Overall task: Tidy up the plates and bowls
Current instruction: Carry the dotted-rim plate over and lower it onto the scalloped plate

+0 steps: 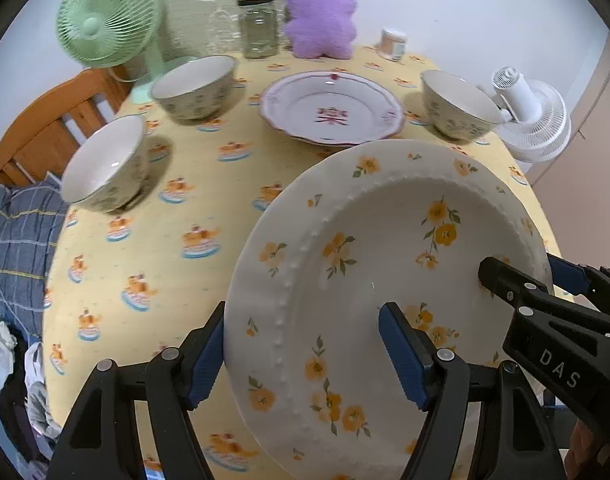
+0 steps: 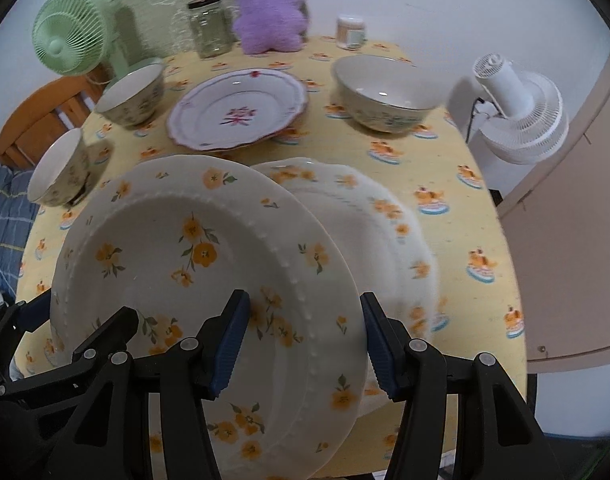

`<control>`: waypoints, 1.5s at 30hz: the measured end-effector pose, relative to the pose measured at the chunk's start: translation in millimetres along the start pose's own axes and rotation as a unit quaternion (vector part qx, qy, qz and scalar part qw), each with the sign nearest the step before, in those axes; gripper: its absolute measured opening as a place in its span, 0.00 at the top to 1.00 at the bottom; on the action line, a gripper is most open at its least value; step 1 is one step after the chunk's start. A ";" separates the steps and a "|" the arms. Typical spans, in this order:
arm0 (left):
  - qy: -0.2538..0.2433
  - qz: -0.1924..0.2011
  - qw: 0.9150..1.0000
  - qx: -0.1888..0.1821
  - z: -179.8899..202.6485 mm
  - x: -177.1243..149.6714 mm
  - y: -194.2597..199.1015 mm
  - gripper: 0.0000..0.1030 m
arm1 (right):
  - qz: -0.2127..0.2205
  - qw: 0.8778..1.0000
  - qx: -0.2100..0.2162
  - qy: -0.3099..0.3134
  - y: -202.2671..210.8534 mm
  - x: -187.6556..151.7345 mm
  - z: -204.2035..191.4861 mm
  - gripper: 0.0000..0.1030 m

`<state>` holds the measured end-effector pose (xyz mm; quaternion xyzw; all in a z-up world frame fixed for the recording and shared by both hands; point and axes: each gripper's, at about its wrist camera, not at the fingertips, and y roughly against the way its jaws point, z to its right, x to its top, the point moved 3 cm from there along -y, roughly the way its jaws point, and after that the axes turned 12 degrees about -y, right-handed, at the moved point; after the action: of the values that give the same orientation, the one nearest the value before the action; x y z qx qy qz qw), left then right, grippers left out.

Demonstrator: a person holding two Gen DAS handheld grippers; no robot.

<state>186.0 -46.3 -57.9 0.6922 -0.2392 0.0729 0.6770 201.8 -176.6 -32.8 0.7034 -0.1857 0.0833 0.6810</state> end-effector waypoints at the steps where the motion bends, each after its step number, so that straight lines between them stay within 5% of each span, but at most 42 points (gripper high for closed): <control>1: -0.001 -0.001 1.000 -0.002 5.6 2.4 -2.2 0.28 | 0.000 1.000 -0.002 -0.002 -0.8 1.8 6.5 0.42; 16: -0.023 -0.023 0.999 -0.025 72.4 30.5 -36.4 0.28 | -0.014 0.999 -0.036 -0.020 -23.3 23.1 82.5 0.42; 35: -0.007 -0.062 0.998 -0.024 67.7 44.3 -69.6 0.25 | -0.036 0.999 -0.028 -0.018 -50.6 38.9 84.5 0.43; 45: -0.017 -0.061 0.998 0.014 71.7 50.1 -72.7 0.23 | -0.045 0.998 -0.032 -0.019 -59.2 41.3 83.0 0.45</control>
<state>245.2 -129.9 -107.4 0.7160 -0.2065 0.0228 0.6664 250.6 -264.6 -77.3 0.6905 -0.1694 0.0328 0.7024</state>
